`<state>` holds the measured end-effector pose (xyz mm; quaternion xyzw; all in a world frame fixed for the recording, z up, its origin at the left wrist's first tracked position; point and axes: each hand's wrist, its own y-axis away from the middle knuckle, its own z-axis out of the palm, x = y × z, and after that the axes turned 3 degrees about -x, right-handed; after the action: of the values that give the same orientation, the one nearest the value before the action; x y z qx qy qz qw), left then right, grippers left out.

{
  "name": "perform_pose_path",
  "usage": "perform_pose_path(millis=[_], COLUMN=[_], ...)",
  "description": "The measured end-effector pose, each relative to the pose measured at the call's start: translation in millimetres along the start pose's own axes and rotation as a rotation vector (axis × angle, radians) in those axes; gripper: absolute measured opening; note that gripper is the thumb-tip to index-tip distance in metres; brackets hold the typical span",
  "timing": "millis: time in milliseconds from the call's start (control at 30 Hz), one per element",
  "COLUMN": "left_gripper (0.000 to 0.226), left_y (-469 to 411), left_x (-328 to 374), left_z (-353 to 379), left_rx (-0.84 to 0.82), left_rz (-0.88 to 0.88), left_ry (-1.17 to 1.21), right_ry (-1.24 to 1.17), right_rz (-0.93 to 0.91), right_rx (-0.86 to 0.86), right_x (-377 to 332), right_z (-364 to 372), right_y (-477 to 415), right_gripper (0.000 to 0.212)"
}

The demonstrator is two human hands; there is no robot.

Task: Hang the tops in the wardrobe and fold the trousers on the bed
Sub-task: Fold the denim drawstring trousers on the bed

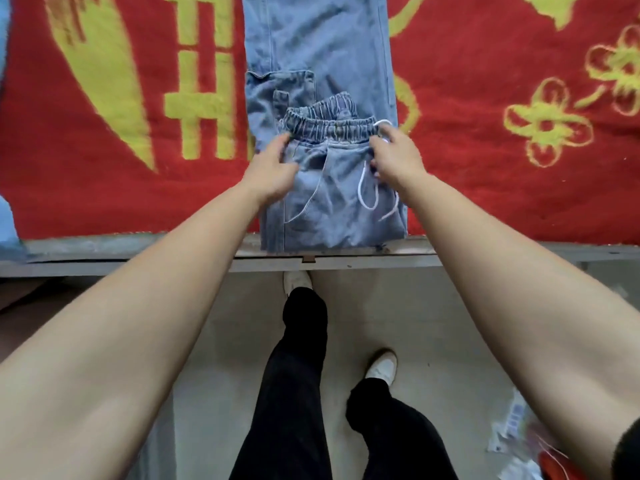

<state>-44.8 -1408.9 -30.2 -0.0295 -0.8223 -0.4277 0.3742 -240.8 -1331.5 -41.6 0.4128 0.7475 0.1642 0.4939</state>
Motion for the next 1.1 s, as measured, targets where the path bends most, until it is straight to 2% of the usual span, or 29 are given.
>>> perform_pose_path(millis=[67,167,267,400,500,567,633,667,700,767,800,867,967,1100], left_gripper=[0.076,0.075,0.071,0.070,0.071,0.071,0.068,0.068,0.071,0.086,0.094,0.096,0.083,0.068], left_y=[-6.7,-18.7,-26.9,-31.5,-17.3,10.9,39.6,49.9,56.7,59.1,55.6,48.5,47.9,66.4], left_x=[-12.2,-18.1,-24.4,-16.9,-6.6,-10.7,-25.0,-36.2,-46.7,-66.0,-74.8,-83.4,-77.5,-57.1], left_z=[-0.6,-5.1,-3.7,-3.1,-0.1,6.9,19.1,26.8,34.2,48.9,56.2,64.5,67.7,63.1], left_rx=[-0.057,-0.089,-0.100,-0.151,-0.141,0.016,0.209,0.251,0.207,0.028,-0.026,-0.012,0.062,0.018], left_rz=[0.030,0.101,0.179,0.132,0.103,0.218,0.458,0.549,0.563,0.420,0.347,0.292,0.323,0.306], left_ry=[-0.249,-0.425,-0.751,-0.836,-0.816,-0.878,-0.952,-0.980,-1.033,-1.211,-1.300,-1.370,-1.281,-1.148], right_ry=[0.401,0.685,0.993,1.055,1.066,1.006,0.985,1.016,1.073,1.216,1.259,1.260,1.273,1.264], right_rz=[-0.198,-0.435,-0.396,-0.213,-0.287,-0.390,-0.474,-0.486,-0.476,-0.442,-0.437,-0.452,-0.473,-0.483], right_rx=[-0.024,-0.020,0.000,-0.154,-0.120,-0.060,-0.064,-0.097,-0.136,-0.175,-0.158,-0.091,-0.066,-0.072], right_x=[21.3,47.6,59.7,48.3,40.9,44.2,57.5,66.5,76.1,95.4,102.0,107.4,102.9,81.1], right_z=[6.4,17.4,24.4,29.3,23.7,18.2,16.2,16.4,16.8,19.9,22.8,27.8,30.2,16.4], right_y=[4.9,24.8,20.1,2.3,13.5,32.9,53.7,62.2,68.3,74.1,74.2,71.8,70.3,87.0], right_gripper=[0.049,0.066,0.065,0.069,0.072,0.073,0.083,0.090,0.098,0.106,0.101,0.082,0.062,0.056])
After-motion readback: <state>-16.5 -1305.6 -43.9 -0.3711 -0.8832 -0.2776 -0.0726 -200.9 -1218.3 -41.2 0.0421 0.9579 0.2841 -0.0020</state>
